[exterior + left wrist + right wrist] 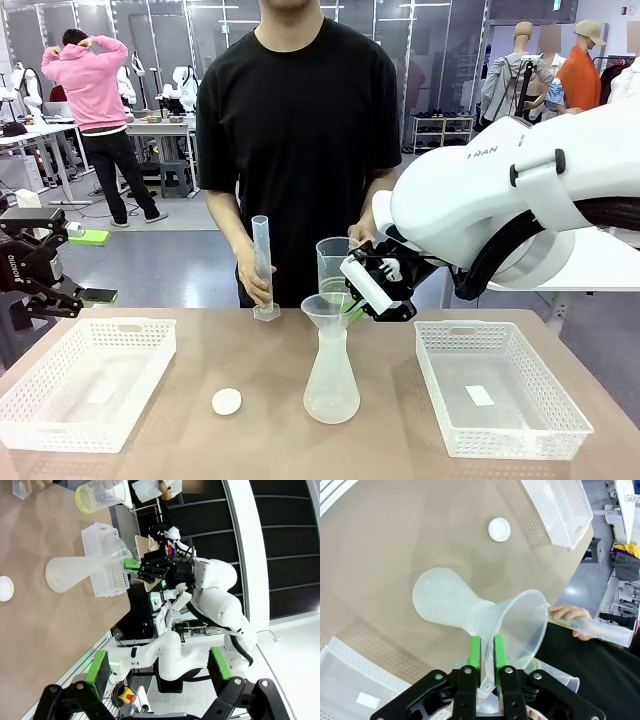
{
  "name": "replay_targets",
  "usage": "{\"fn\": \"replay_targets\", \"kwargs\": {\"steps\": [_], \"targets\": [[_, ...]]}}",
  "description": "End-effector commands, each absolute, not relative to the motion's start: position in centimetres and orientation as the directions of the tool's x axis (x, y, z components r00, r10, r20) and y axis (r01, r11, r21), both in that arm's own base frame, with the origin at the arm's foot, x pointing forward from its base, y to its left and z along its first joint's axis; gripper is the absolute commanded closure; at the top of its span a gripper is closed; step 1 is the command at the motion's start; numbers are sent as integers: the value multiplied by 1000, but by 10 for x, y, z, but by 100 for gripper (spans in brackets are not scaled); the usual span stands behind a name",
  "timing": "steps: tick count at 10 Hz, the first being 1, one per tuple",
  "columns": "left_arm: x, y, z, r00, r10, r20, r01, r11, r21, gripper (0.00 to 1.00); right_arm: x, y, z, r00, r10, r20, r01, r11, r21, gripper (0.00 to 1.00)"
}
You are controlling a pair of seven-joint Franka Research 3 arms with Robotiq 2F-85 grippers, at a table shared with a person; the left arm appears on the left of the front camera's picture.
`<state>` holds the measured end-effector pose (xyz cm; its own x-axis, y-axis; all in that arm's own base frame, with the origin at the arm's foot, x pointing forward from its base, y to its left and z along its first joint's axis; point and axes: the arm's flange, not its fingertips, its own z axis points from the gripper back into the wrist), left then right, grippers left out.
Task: Prepare the solutions needed for the experiment.
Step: Pick up the Plastic Funnel and insert it into the Big flask, then once the solution is in the Big flask , pick up the Plastic Funnel and place it back into the right Organizing basket.
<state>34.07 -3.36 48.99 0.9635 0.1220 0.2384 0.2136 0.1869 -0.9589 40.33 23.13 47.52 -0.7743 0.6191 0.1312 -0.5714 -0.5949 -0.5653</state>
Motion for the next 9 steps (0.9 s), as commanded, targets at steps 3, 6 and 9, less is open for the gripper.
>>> {"fn": "replay_targets", "kwargs": {"steps": [3, 6, 9], "targets": [[341, -35, 493, 963, 125, 239, 217, 164, -962, 0, 403, 232, 473, -775, 618, 134, -574, -597, -561, 68], [341, -35, 493, 963, 125, 239, 217, 164, -962, 0, 403, 232, 473, -775, 618, 134, -574, -597, -561, 68], [341, -35, 493, 963, 125, 239, 217, 164, -962, 0, 403, 232, 473, -775, 618, 134, -574, -597, -561, 68]]}}
